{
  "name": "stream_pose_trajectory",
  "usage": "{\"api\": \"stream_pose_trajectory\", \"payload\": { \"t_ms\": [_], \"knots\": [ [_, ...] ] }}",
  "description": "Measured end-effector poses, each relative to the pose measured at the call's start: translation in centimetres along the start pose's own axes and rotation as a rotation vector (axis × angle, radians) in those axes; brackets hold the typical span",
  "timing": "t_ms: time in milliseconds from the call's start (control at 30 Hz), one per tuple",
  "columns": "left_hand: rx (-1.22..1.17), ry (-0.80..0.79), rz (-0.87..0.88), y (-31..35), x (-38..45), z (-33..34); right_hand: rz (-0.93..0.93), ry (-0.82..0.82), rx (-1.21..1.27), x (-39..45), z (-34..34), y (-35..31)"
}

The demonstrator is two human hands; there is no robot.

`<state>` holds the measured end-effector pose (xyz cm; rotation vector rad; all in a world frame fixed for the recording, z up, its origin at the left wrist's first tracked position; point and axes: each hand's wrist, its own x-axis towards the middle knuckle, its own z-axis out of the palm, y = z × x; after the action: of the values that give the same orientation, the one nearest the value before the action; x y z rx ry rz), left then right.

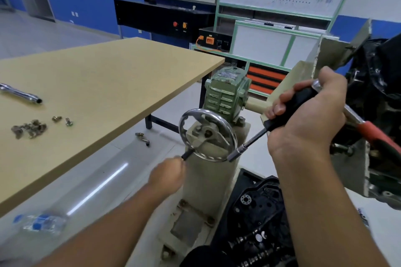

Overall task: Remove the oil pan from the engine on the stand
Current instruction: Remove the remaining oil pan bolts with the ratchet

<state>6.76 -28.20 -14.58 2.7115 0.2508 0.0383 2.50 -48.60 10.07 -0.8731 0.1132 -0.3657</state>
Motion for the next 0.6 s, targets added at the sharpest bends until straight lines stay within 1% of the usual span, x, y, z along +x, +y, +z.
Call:
{"api": "stream_pose_trajectory", "payload": {
  "t_ms": [67,167,233,300,367,433,533,600],
  "knots": [
    [-0.061,0.128,-0.026,-1.4,2.0,-2.7,-0.009,0.046,0.046,0.4,-0.2,0.6],
    [-0.187,0.310,0.018,0.5,2.7,-5.5,-0.068,0.072,0.099,0.8,0.1,1.5],
    [-0.343,0.381,0.084,3.2,1.7,-6.5,-0.082,0.063,0.140,1.0,0.5,1.5],
    [-0.447,0.398,0.192,6.4,0.1,-6.1,-0.084,0.056,0.183,1.1,0.9,1.6],
    [-0.445,0.319,0.260,8.9,-1.8,-3.9,-0.093,0.075,0.179,1.1,1.2,1.8],
    [-0.367,0.234,0.278,9.7,-2.9,-0.9,-0.081,0.077,0.166,1.3,1.3,1.8],
    [-0.280,0.091,0.207,8.4,-2.9,2.6,-0.056,0.050,0.110,1.0,1.1,2.2],
    [-0.202,0.044,0.185,7.3,-2.8,3.3,-0.050,0.038,0.079,0.6,0.8,2.6]
  ]
}}
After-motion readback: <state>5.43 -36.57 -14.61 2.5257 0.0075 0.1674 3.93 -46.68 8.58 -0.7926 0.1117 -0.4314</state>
